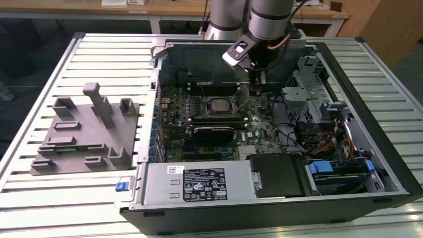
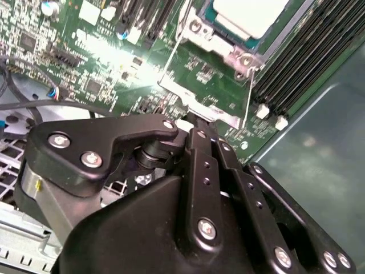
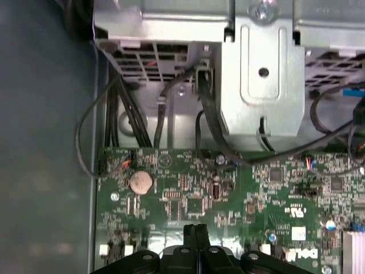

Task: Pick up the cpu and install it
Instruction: 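Close the cpu cover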

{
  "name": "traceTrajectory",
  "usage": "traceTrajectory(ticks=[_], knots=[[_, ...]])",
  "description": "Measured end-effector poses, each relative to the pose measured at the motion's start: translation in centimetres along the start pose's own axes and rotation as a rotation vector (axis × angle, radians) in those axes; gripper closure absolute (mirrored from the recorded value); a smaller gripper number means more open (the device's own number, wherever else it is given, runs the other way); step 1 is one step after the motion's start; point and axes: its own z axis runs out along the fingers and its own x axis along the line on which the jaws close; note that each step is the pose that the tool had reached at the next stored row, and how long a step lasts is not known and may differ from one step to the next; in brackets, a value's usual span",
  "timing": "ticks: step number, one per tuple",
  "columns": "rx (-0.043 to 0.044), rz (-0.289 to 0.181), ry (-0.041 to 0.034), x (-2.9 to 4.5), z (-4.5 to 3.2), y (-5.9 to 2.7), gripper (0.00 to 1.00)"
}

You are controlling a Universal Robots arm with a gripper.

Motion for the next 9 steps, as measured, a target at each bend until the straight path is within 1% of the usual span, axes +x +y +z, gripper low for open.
traceTrajectory(ticks=[4, 9], knots=[[-0.0001, 0.000, 0.0001, 0.00, -0.02, -0.53, 0.89], [-0.0001, 0.000, 0.0001, 0.00, -0.01, -0.73, 0.89]])
